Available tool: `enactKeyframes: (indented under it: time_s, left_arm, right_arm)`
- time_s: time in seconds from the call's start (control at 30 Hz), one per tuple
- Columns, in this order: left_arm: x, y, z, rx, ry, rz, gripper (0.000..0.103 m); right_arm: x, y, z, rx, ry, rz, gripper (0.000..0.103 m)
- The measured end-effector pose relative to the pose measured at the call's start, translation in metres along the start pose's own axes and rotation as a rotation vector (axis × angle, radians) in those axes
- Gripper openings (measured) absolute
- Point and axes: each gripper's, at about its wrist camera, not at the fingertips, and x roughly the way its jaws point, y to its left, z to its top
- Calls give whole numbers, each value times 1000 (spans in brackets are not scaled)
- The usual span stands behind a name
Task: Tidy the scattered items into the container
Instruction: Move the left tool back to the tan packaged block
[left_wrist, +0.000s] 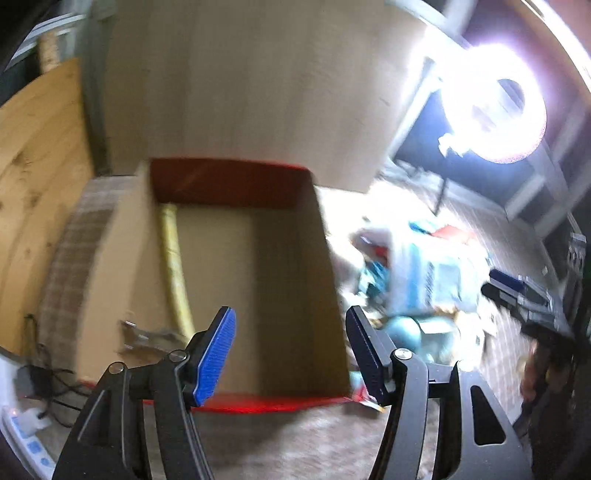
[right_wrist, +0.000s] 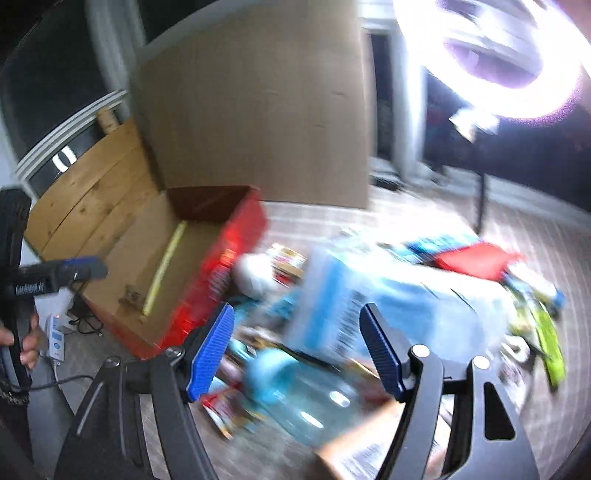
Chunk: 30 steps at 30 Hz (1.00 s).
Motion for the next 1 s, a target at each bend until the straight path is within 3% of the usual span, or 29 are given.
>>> enactKeyframes:
  time_s: [0.33, 0.67, 0.87, 1.0]
  left_arm:
    - [55, -107, -34, 100, 124, -105, 59]
    - [70, -176, -47, 186, 162, -133, 59]
    - [84, -241, -65, 340, 181, -147, 61]
    - [95, -275, -73, 431, 189, -123, 62]
  right_arm:
    - [-43, -105, -65, 150, 37, -138, 69]
    - [-75, -188, -105, 245, 46, -233, 69]
    - [-67, -213, -123, 208, 113, -226, 69]
    - [-68, -234, -127, 237, 99, -234, 69]
